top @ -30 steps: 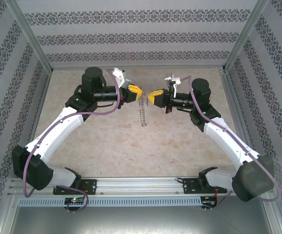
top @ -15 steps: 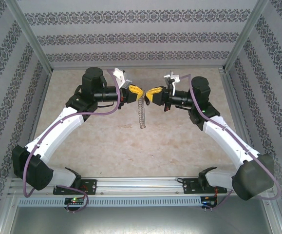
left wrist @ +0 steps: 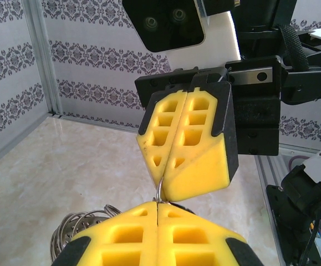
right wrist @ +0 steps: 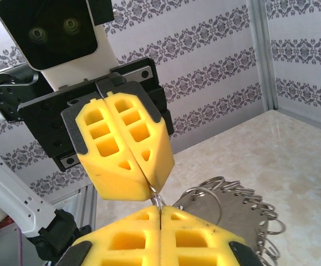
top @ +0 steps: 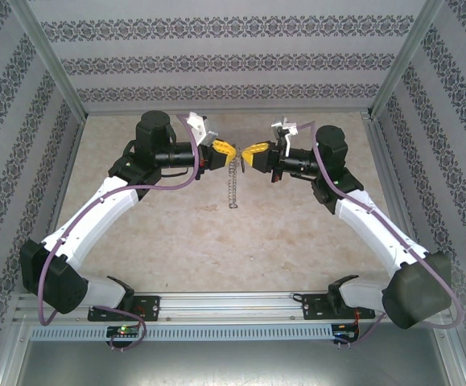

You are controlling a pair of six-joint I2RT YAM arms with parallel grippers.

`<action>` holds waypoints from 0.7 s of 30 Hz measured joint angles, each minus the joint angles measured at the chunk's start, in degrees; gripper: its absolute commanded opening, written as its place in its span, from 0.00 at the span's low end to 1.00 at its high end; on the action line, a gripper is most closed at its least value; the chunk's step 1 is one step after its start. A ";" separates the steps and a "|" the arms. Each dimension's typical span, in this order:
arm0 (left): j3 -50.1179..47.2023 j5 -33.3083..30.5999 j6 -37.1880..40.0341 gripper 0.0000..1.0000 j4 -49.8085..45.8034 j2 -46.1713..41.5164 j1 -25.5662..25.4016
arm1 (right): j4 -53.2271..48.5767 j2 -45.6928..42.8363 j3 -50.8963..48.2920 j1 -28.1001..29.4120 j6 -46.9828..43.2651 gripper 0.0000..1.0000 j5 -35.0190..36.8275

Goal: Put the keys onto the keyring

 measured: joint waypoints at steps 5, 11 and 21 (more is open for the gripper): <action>0.00 -0.20 0.00 0.00 0.00 0.00 0.00 | 0.24 0.00 -0.02 -0.20 0.02 0.00 0.00; 0.00 -0.20 0.00 0.00 0.00 0.00 0.00 | 0.83 0.00 -0.24 -0.20 0.02 0.00 0.09; -0.02 -0.37 0.00 0.00 0.00 0.00 -0.02 | 1.25 -0.28 -1.51 -0.55 0.46 0.00 0.15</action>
